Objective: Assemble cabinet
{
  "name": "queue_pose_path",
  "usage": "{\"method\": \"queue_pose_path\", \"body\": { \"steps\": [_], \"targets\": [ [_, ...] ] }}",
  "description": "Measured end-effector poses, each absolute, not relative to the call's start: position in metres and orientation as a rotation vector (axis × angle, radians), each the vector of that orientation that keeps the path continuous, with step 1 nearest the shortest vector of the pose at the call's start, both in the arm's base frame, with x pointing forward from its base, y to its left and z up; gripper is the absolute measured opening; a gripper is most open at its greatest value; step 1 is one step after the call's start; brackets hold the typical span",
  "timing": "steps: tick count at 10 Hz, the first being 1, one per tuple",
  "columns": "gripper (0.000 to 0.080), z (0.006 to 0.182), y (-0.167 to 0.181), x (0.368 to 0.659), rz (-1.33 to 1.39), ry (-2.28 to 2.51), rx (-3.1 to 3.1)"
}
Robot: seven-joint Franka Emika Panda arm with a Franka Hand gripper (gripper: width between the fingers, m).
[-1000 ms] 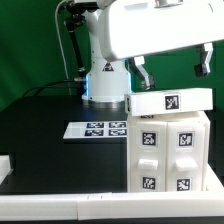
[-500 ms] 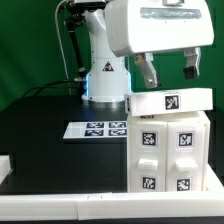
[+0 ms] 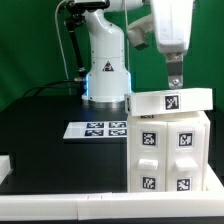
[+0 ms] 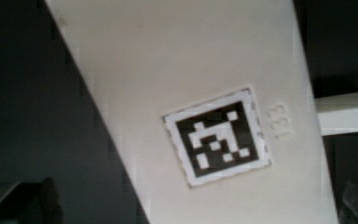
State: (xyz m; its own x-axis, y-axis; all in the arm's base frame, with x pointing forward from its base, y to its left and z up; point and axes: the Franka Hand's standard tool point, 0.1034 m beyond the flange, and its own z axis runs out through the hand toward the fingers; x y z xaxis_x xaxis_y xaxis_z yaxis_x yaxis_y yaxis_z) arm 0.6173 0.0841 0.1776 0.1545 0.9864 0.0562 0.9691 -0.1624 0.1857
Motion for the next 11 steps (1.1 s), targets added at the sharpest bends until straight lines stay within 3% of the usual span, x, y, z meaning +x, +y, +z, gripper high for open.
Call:
{"method": "queue_pose_path", "body": {
  "steps": [6,8,9,11],
  "targets": [
    [0.0797,0.155,0.072,0.605,0.172,2.237,2.027],
    [0.0771,0.155,0.071,0.605,0.172,2.236,2.029],
    [0.0586,0.155,0.071,0.605,0.172,2.235,2.029],
    [0.0557,0.155,0.07,0.605,0.174,2.207,2.063]
  ]
}}
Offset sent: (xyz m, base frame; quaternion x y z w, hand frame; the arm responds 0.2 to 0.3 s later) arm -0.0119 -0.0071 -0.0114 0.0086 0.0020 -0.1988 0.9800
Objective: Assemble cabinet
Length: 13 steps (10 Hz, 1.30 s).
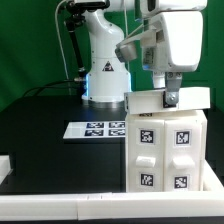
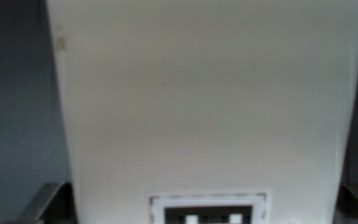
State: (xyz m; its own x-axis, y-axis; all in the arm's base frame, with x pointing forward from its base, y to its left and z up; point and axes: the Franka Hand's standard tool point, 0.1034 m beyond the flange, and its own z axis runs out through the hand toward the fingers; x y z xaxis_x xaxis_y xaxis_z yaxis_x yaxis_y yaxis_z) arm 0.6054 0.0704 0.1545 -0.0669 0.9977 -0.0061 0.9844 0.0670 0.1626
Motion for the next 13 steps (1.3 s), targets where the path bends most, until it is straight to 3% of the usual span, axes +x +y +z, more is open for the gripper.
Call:
{"method": "queue_pose_path", "body": {
  "steps": [2,6,13],
  "targets": [
    [0.0557,0.1548,0.0643,0.6061,0.17,2.168,2.113],
    [0.0557,0.1545,0.0616,0.6056,0.263,1.531,2.668],
    [0.0558,0.1535,0.0654,0.6049,0.29,0.751,3.049]
  ]
}}
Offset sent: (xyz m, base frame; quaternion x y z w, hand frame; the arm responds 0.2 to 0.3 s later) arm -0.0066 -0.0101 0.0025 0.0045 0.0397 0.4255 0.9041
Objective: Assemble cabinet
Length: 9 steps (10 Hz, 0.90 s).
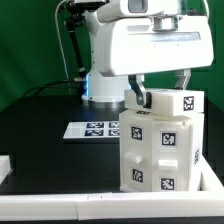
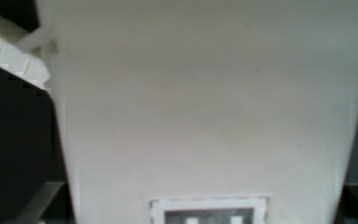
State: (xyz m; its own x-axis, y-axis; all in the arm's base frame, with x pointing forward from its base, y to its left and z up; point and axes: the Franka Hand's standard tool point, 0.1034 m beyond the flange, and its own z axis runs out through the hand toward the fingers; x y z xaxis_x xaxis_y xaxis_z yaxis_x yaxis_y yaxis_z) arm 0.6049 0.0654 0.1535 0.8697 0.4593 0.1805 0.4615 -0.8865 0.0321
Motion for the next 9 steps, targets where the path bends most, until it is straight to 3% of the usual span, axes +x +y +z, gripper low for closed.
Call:
{"method": "queue_pose_path", "body": {
  "steps": [9],
  "targets": [
    [0.0558,0.1526,0.0694,0.5952,-0.269,0.668,-2.908]
  ]
}}
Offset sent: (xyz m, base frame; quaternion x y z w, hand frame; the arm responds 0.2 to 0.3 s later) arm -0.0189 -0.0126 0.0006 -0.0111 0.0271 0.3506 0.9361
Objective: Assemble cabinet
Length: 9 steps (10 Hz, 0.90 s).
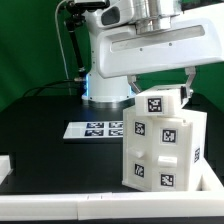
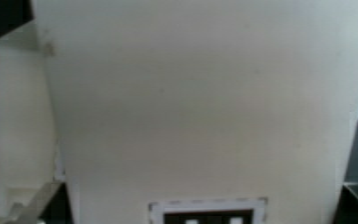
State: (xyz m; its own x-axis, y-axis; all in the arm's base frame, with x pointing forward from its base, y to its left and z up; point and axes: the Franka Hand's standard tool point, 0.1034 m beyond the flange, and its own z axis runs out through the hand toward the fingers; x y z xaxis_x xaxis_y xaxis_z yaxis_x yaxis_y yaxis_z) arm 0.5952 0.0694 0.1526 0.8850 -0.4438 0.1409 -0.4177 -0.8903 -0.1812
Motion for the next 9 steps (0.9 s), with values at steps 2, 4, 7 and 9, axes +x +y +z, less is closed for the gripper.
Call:
{"method": "queue_pose_path", "body": {
  "steps": [2,4,7,9],
  "targets": [
    [0.0558,0.152,0.07,0.594,-0.235,0.958,-2.817],
    [0.0558,0.151,0.073,0.592,-0.2,1.214,-2.71],
    [0.0558,0.151,0.076,0.59,-0.127,1.424,-2.579],
    [0.0585,0.151,0.079,0.59,-0.093,1.56,-2.474]
  ]
}}
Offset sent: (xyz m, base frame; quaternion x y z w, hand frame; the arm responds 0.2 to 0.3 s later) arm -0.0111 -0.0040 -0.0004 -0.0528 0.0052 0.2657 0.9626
